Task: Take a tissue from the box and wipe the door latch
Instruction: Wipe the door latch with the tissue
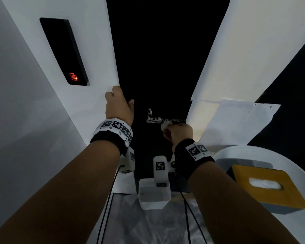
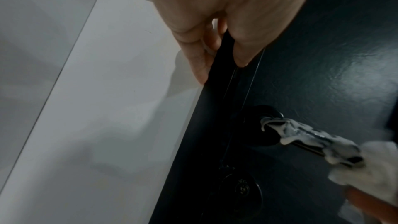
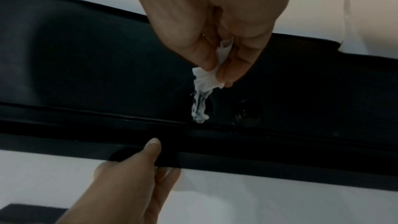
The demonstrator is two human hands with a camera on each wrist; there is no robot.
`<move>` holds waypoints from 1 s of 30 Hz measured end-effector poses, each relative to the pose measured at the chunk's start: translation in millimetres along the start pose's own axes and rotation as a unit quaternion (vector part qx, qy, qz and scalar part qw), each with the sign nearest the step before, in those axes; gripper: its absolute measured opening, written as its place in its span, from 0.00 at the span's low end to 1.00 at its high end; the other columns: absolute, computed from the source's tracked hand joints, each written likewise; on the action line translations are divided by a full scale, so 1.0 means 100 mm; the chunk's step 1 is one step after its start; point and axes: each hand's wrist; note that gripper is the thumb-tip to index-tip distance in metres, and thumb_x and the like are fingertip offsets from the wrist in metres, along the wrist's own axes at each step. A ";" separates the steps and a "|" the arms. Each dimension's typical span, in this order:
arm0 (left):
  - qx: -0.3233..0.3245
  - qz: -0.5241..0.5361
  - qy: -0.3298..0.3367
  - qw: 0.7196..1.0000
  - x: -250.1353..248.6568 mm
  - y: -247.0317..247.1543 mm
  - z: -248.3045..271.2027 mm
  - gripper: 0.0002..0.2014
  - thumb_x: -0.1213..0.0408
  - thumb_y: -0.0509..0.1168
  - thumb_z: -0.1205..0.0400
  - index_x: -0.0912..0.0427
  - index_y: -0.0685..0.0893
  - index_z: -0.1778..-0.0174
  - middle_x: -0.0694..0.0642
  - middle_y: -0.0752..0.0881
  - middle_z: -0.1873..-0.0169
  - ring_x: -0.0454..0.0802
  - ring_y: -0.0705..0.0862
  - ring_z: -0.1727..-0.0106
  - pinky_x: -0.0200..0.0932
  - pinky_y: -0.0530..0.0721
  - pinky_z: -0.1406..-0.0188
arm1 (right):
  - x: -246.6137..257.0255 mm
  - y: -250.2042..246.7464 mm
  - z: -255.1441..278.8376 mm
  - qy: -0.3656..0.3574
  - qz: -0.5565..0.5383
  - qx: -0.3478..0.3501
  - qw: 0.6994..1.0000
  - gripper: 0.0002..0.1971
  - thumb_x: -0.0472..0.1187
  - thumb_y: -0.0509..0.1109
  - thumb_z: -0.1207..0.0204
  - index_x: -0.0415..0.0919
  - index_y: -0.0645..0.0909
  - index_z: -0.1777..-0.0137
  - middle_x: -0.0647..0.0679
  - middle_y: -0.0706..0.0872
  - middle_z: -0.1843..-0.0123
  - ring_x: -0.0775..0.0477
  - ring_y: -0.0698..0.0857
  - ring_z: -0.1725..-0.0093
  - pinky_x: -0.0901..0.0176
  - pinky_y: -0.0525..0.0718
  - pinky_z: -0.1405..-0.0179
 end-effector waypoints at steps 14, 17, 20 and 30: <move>0.000 -0.003 -0.007 1.000 -0.02 0.00 0.00 0.21 0.63 0.67 0.21 0.67 0.68 0.37 0.67 0.73 0.42 0.66 0.81 0.52 0.57 0.84 0.57 | 0.06 -0.17 0.17 -0.170 0.237 -0.027 0.956 0.09 0.38 0.65 0.29 0.39 0.87 0.58 0.39 0.90 0.61 0.36 0.88 0.59 0.43 0.88 0.54; 0.000 -0.004 -0.008 1.000 -0.02 -0.01 0.00 0.20 0.63 0.66 0.21 0.66 0.68 0.38 0.67 0.73 0.42 0.66 0.81 0.52 0.56 0.84 0.57 | 0.12 -0.21 0.19 -0.216 0.267 -0.066 0.937 0.08 0.36 0.64 0.26 0.40 0.85 0.56 0.43 0.88 0.59 0.43 0.84 0.59 0.59 0.78 0.59; 0.001 -0.003 -0.006 1.000 -0.01 -0.01 0.00 0.20 0.63 0.66 0.21 0.66 0.68 0.38 0.67 0.73 0.43 0.66 0.81 0.53 0.55 0.84 0.59 | 0.17 -0.16 0.16 -0.262 0.290 -0.095 0.916 0.10 0.33 0.63 0.26 0.36 0.86 0.52 0.39 0.87 0.54 0.40 0.83 0.55 0.68 0.65 0.63; -0.065 0.071 0.015 0.995 0.06 0.01 0.03 0.16 0.66 0.71 0.24 0.65 0.71 0.48 0.62 0.75 0.47 0.47 0.72 0.58 0.41 0.76 0.60 | 0.20 -0.12 0.20 -0.268 0.238 -0.014 0.934 0.10 0.32 0.66 0.27 0.42 0.86 0.52 0.44 0.90 0.56 0.41 0.88 0.54 0.48 0.87 0.49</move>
Point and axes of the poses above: each hand's wrist, its own z-axis away from the middle knuckle, its own y-axis out of the palm, x = y × z
